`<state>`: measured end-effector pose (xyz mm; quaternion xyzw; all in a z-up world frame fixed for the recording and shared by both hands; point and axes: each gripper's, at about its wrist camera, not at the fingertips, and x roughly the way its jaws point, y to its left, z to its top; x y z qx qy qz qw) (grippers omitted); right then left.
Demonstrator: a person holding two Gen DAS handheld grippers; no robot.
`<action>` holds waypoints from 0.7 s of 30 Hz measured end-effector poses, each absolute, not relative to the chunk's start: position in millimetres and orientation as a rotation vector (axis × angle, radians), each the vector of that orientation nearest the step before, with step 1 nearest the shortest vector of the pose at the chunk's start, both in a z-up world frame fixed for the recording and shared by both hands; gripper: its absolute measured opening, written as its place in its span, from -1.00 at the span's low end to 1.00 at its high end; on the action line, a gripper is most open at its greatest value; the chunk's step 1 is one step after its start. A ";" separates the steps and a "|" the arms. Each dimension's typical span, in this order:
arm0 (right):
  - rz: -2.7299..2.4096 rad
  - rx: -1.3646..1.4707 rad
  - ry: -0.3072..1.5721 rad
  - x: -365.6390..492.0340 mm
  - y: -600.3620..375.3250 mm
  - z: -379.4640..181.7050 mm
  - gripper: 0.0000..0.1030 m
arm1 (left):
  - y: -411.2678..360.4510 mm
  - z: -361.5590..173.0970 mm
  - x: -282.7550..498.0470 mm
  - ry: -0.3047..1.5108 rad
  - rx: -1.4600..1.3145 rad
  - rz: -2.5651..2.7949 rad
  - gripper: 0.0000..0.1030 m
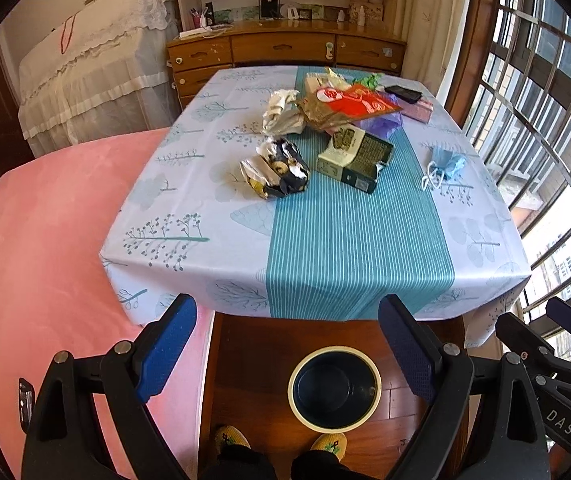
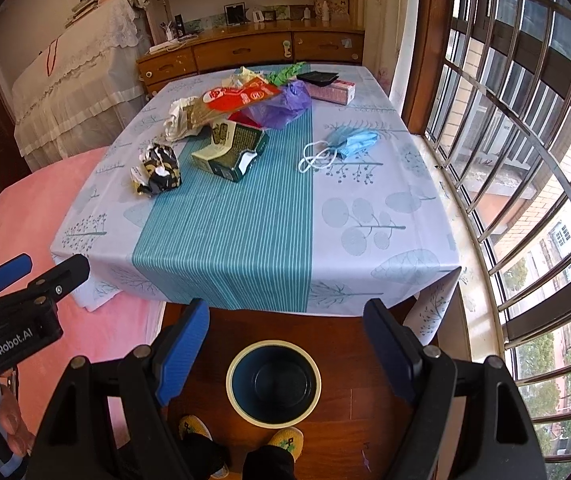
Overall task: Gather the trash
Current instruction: 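Reach the left tool to the crumpled silver wrapper and close on it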
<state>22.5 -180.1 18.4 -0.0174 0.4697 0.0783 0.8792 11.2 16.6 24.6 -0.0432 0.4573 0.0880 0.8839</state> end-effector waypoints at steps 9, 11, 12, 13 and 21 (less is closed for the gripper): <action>0.214 -0.015 0.900 53.7 -179.1 50.3 0.56 | 43.6 69.0 29.7 0.889 -0.114 0.261 0.77; 0.223 -0.009 0.900 64.0 -177.5 53.9 0.56 | 52.5 70.4 36.6 0.905 -0.135 0.266 0.77; 0.228 -0.008 0.903 69.9 -176.0 55.2 0.56 | 57.2 69.6 41.7 0.920 -0.148 0.260 0.77; 0.241 -0.004 0.908 76.6 -174.5 56.0 0.56 | 61.2 67.7 47.8 0.940 -0.160 0.252 0.77; 0.284 0.001 0.993 134.2 -153.1 44.1 0.55 | 96.1 36.8 109.7 1.074 -0.275 0.203 0.77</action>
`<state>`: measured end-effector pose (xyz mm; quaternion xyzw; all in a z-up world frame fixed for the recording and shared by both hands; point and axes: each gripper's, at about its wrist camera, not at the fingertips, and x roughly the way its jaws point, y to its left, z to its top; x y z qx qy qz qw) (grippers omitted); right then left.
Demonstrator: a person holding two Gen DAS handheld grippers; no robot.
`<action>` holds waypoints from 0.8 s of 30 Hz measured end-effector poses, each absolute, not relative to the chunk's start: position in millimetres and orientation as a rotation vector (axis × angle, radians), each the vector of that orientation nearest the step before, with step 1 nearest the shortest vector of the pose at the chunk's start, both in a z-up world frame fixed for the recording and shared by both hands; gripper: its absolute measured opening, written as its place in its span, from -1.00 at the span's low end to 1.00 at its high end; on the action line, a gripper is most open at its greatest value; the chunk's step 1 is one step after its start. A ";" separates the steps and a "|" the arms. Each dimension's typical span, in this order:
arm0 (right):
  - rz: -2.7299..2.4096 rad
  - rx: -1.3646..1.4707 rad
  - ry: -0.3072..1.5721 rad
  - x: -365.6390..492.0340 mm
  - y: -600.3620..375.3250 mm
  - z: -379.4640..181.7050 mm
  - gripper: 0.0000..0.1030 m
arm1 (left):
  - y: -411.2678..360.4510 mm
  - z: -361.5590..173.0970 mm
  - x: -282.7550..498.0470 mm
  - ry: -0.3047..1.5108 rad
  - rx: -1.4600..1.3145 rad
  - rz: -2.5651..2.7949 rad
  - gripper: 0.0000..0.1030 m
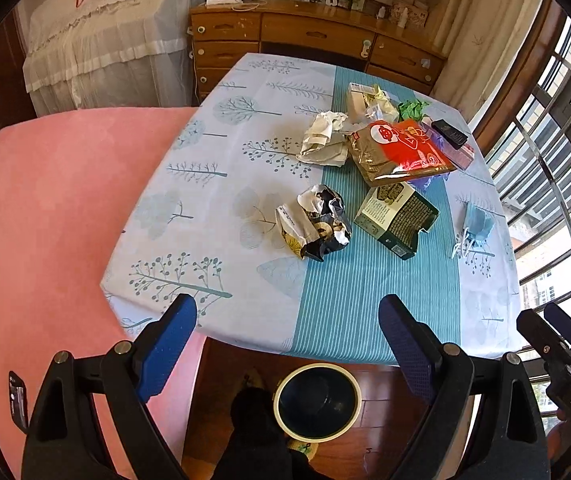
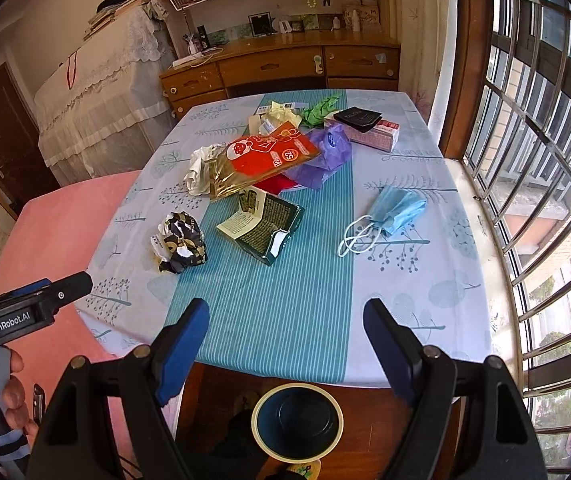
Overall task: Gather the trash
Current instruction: 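Reach the left tool to the crumpled silver wrapper and close on it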
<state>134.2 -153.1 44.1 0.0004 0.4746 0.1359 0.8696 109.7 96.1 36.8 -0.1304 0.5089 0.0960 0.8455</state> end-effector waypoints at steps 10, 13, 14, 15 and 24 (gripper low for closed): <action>0.230 0.009 1.103 210.3 -127.6 10.9 0.55 | 123.2 -34.6 214.2 1.265 -0.415 0.140 0.77; 0.209 0.008 1.132 231.2 -121.3 0.1 0.55 | 131.1 -56.6 236.9 1.317 -0.471 0.143 0.77; 0.198 0.007 1.139 236.3 -119.5 -3.1 0.55 | 133.4 -64.1 244.9 1.335 -0.497 0.143 0.77; 0.191 0.008 1.146 240.2 -118.5 -6.1 0.55 | 135.8 -69.6 250.0 1.345 -0.513 0.145 0.77; 0.161 0.032 1.205 267.8 -117.9 -28.4 0.55 | 132.6 -104.5 286.7 1.427 -0.606 0.135 0.77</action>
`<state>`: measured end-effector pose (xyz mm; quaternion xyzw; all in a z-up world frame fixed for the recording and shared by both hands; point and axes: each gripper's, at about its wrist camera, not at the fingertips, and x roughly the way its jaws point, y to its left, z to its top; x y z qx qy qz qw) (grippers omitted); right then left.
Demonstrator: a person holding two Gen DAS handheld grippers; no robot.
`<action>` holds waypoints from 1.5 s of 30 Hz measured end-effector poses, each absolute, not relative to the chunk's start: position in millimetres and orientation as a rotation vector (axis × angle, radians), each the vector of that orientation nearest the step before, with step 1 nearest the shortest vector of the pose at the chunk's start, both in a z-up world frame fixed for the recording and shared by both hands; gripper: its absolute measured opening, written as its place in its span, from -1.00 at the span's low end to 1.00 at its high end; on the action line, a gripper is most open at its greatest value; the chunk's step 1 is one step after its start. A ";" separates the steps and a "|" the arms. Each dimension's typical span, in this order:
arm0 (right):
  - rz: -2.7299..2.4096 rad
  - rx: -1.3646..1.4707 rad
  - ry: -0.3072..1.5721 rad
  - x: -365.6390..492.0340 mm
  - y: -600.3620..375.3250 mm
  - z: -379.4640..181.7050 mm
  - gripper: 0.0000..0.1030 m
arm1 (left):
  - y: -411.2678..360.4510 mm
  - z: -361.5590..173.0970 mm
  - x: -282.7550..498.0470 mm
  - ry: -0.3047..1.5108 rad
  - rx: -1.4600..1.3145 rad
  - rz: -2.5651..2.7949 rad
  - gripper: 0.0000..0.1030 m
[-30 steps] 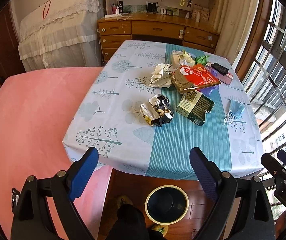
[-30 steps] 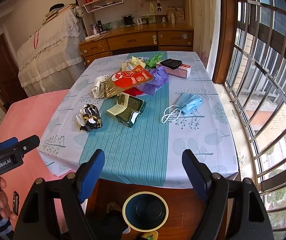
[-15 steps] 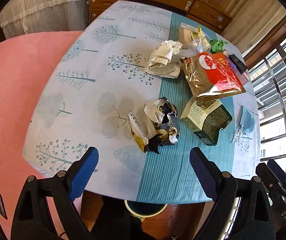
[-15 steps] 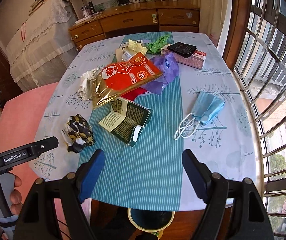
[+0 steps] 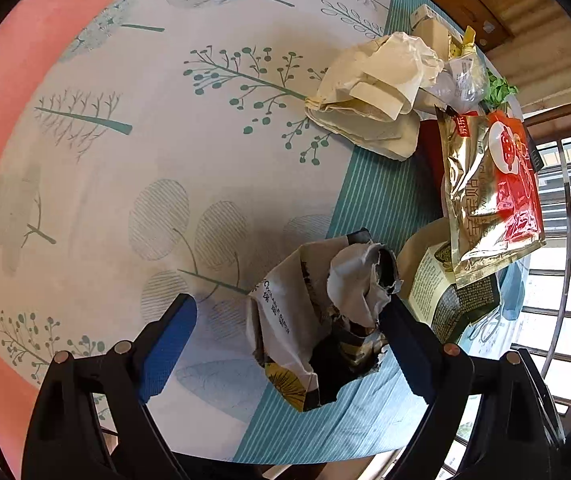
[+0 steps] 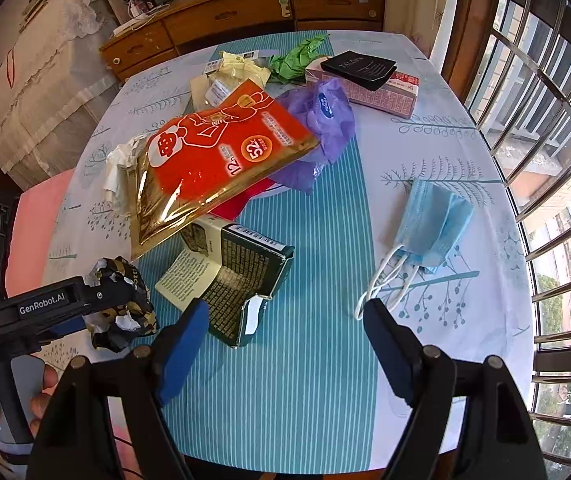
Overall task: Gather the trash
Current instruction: 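Reach the left tool to the crumpled silver wrapper and close on it, then grasp the red-and-gold snack bag with the right tool while the left holds the wrapper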
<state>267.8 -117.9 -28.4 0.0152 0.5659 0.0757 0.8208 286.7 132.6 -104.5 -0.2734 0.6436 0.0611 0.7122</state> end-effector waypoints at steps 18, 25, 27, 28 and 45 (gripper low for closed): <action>0.314 0.056 1.208 317.9 -95.6 -24.4 0.55 | 112.2 -93.5 323.2 1.343 -0.505 -0.066 -0.55; 0.242 0.256 1.246 335.8 -106.0 -26.8 0.55 | 120.2 -84.4 327.6 1.317 -0.477 -0.068 -0.55; 0.198 0.224 1.244 334.4 -106.5 -20.0 0.55 | 127.2 -80.7 329.8 1.312 -0.471 -0.067 -0.55; 0.192 0.206 1.235 333.7 -106.6 -15.3 0.55 | 132.9 -78.7 327.7 1.309 -0.471 -0.068 -0.55; 0.069 0.229 1.270 366.3 -82.9 -10.6 0.56 | 168.9 -65.0 328.3 1.292 -0.465 -0.107 -0.54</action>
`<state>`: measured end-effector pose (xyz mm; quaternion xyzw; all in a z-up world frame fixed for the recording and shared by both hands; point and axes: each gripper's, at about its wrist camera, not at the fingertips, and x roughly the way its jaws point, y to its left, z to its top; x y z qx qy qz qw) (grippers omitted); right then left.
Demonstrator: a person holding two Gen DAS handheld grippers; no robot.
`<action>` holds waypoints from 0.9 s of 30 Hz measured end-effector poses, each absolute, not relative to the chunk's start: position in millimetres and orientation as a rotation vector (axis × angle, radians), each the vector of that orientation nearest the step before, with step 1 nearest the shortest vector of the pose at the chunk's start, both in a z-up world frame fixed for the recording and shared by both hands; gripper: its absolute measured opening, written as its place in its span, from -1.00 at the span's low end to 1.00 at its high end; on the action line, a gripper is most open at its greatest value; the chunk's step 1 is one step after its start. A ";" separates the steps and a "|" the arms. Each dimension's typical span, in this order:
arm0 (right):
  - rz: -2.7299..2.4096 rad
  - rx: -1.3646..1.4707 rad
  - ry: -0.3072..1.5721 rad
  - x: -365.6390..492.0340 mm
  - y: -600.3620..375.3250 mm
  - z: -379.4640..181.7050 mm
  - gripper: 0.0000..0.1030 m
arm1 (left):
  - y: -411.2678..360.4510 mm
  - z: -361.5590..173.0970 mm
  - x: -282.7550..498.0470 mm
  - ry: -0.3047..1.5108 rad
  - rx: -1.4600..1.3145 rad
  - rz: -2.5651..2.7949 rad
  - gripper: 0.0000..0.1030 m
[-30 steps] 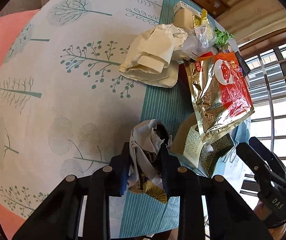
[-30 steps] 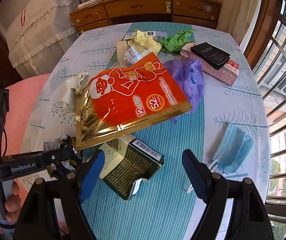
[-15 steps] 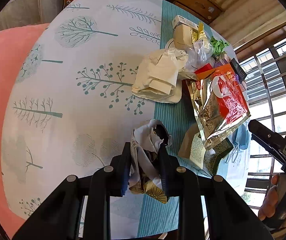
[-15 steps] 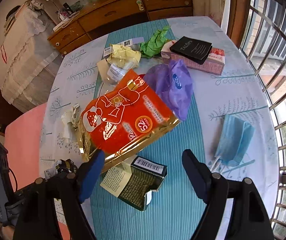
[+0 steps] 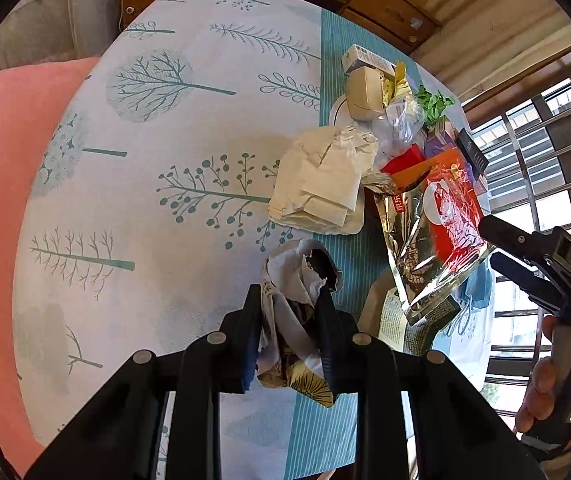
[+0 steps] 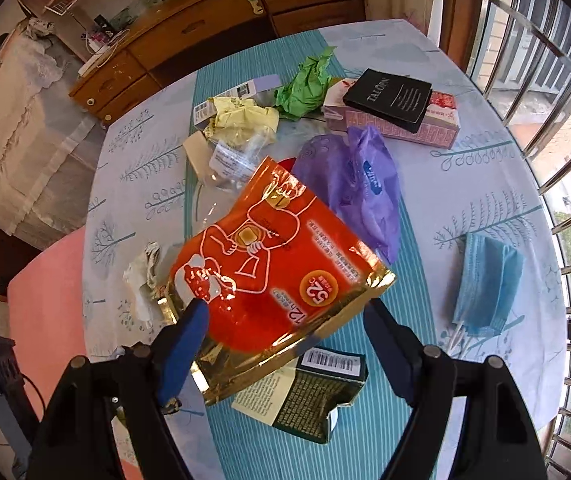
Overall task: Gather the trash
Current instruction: 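Grasp the red-and-gold snack bag with the right tool while the left holds the wrapper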
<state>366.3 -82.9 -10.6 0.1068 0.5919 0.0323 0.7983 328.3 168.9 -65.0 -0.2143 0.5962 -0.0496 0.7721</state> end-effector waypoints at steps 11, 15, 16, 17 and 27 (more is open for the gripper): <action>0.049 0.287 1.312 384.0 -66.4 -26.9 0.75 | 183.6 -71.9 335.7 1.314 -0.477 -0.107 -0.54; 0.006 0.318 1.367 390.6 -66.7 -54.0 0.90 | 183.9 -73.3 335.9 1.319 -0.464 -0.111 -0.54; 0.001 0.342 1.367 391.3 -68.4 -58.5 0.90 | 183.8 -73.7 335.9 1.321 -0.461 -0.114 -0.54; -0.004 0.357 1.365 391.3 -69.4 -61.3 0.90 | 183.6 -74.0 335.5 1.323 -0.456 -0.115 -0.54; -0.010 0.522 1.392 391.8 -77.0 -69.8 0.90 | 188.9 -73.6 332.0 1.328 -0.435 -0.116 -0.53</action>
